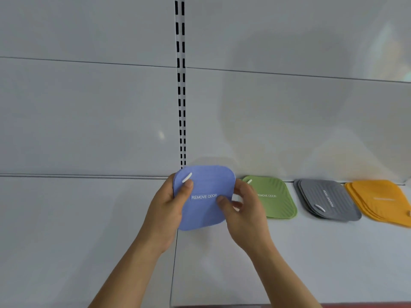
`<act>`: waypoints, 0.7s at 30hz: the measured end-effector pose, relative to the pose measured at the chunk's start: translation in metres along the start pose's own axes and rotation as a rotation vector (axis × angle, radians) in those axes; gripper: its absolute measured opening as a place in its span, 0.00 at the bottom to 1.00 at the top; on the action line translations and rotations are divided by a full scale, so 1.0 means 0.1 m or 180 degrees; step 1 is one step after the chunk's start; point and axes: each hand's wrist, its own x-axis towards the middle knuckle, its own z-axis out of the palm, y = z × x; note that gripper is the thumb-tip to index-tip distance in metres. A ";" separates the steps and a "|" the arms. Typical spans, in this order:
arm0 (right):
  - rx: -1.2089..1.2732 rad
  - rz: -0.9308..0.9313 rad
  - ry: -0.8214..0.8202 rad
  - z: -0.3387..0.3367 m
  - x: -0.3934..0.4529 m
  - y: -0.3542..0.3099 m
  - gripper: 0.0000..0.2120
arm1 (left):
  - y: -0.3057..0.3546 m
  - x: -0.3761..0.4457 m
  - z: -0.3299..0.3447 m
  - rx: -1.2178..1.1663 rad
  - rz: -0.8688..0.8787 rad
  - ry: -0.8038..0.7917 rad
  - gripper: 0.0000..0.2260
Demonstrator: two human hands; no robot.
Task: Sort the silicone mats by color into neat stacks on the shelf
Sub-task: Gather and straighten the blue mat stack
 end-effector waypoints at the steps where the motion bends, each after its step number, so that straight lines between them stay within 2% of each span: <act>1: 0.0151 -0.0025 -0.0177 -0.05 0.03 0.00 0.18 | 0.00 -0.01 0.00 0.0126 0.0077 -0.0128 0.16; 3: 0.0503 0.0028 -0.0508 -0.14 0.07 -0.01 0.19 | -0.02 -0.02 0.01 0.0428 0.0218 -0.0336 0.14; 6: 0.0460 0.0043 -0.0217 -0.26 0.04 0.03 0.14 | -0.05 -0.02 0.00 0.0813 0.0341 -0.0544 0.12; 10: -0.0050 -0.0156 0.0056 -0.21 -0.10 0.14 0.11 | -0.15 -0.02 -0.03 0.0936 0.0320 -0.0715 0.15; 13: -0.0130 -0.0297 0.0192 -0.08 -0.19 0.22 0.10 | -0.23 -0.05 0.04 0.0793 0.0277 -0.0561 0.16; 17: 0.0009 -0.0103 0.0231 -0.02 -0.17 0.25 0.09 | -0.31 -0.03 0.12 0.0644 0.0214 -0.0177 0.16; 21: 0.0217 -0.0002 0.0244 0.02 -0.15 0.22 0.13 | -0.34 -0.01 0.15 0.0647 0.0212 0.0006 0.15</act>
